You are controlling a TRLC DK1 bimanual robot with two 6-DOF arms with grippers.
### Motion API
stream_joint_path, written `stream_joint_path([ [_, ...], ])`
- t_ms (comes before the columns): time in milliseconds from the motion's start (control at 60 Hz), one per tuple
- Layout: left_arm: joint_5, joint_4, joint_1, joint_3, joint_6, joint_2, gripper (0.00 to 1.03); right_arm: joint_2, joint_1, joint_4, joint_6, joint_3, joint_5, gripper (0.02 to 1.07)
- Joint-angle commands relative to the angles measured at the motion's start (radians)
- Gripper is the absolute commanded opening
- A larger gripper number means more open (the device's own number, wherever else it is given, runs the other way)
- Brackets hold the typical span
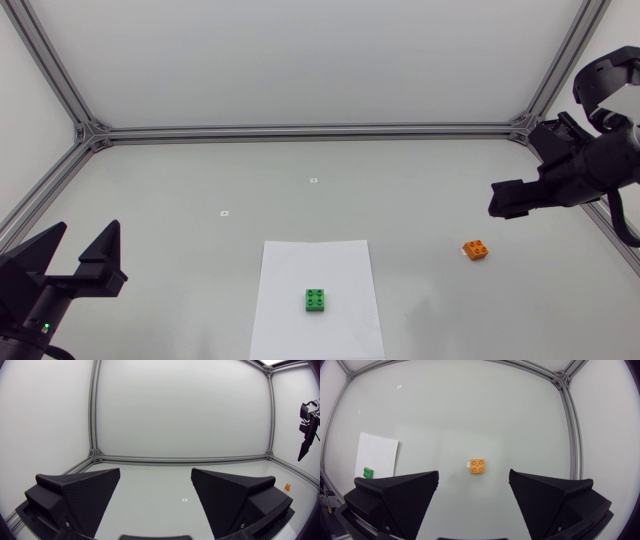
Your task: Pick up the orange 2x2 brick with the right arm and stack it on top of the green 2x2 brick in the center
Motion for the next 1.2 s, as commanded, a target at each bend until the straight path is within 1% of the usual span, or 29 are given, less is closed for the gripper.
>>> stream_joint_path([
  [0, 0.004, -0.014, 0.003, -0.041, 0.013, -0.008, 0.99, 0.058, -0.037, 0.003, -0.066, -0.010, -0.041, 1.02],
  [183, 0.004, -0.015, 0.003, -0.041, 0.013, -0.008, 0.99, 0.136, -0.057, 0.019, -0.086, -0.011, -0.056, 1.02],
  [467, 0.004, -0.015, 0.003, -0.041, 0.013, -0.008, 0.99, 0.282, -0.051, 0.030, -0.095, -0.019, -0.047, 1.02],
  [583, 0.004, -0.014, 0.003, -0.041, 0.013, -0.008, 0.99, 0.314, -0.048, 0.039, -0.092, -0.017, -0.033, 1.02],
  [667, 0.004, -0.015, 0.003, -0.041, 0.013, -0.008, 0.99, 0.366, -0.045, 0.064, -0.092, -0.019, -0.007, 1.02],
  [983, 0.004, -0.015, 0.003, -0.041, 0.013, -0.008, 0.99, 0.483, -0.045, 0.144, -0.092, -0.010, 0.031, 1.02],
  [1067, 0.004, -0.015, 0.003, -0.041, 0.013, -0.008, 0.99, 0.508, -0.045, 0.154, -0.090, -0.004, 0.041, 1.01],
  [1100, 0.004, -0.015, 0.003, -0.041, 0.013, -0.008, 0.99, 0.520, -0.045, 0.161, -0.090, -0.001, 0.042, 0.97],
  [1183, 0.004, -0.015, 0.003, -0.041, 0.013, -0.008, 0.99, 0.538, -0.042, 0.167, -0.090, 0.007, 0.042, 0.96],
])
